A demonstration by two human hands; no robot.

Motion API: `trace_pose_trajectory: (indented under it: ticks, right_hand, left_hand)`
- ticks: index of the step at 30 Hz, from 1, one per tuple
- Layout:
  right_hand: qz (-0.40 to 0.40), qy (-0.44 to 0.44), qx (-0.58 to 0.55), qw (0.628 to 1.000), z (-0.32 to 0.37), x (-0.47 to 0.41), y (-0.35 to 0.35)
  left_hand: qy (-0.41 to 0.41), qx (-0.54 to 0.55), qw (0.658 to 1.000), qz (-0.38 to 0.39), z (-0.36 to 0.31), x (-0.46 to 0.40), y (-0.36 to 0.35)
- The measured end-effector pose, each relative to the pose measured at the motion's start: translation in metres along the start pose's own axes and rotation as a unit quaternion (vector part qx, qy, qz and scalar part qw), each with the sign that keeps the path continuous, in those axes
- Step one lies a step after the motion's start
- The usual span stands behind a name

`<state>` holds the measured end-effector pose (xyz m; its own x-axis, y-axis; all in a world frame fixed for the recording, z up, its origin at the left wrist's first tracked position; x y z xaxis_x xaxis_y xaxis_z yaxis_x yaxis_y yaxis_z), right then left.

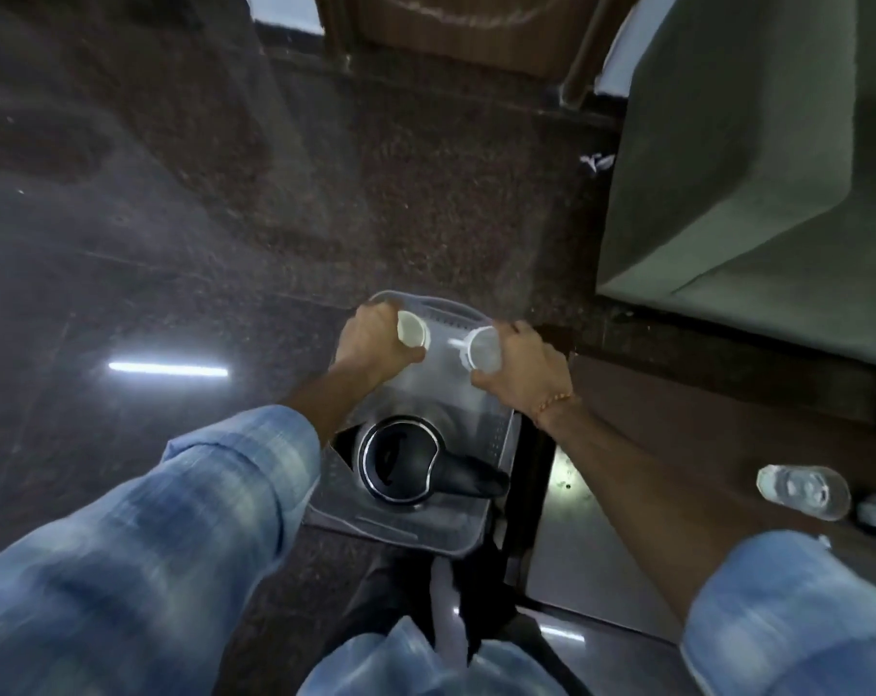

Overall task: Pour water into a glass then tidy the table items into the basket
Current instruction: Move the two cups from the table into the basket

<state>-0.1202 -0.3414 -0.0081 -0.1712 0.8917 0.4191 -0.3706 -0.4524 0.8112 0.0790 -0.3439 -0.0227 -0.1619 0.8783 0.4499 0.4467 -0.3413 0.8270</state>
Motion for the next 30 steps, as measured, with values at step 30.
trace_pose_trajectory:
  ticks: [30]
  right_hand:
    - [-0.061, -0.146, -0.036, 0.987, -0.075, 0.029, 0.004]
  left_hand:
    - [-0.213, -0.171, 0.961, 0.033, -0.092, -0.034, -0.017]
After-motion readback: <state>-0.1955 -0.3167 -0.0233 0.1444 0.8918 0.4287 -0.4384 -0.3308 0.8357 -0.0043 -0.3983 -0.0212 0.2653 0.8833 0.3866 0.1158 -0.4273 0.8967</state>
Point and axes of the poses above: each hand's wrist, its own x-axis away from the middle knuckle, its own y-axis out of the back of the hand, z = x × y, the point moved 8 cm from there along -x, towards the middle knuckle, and after that the axes turned 8 degrees about -x, right-handed, at the moved point
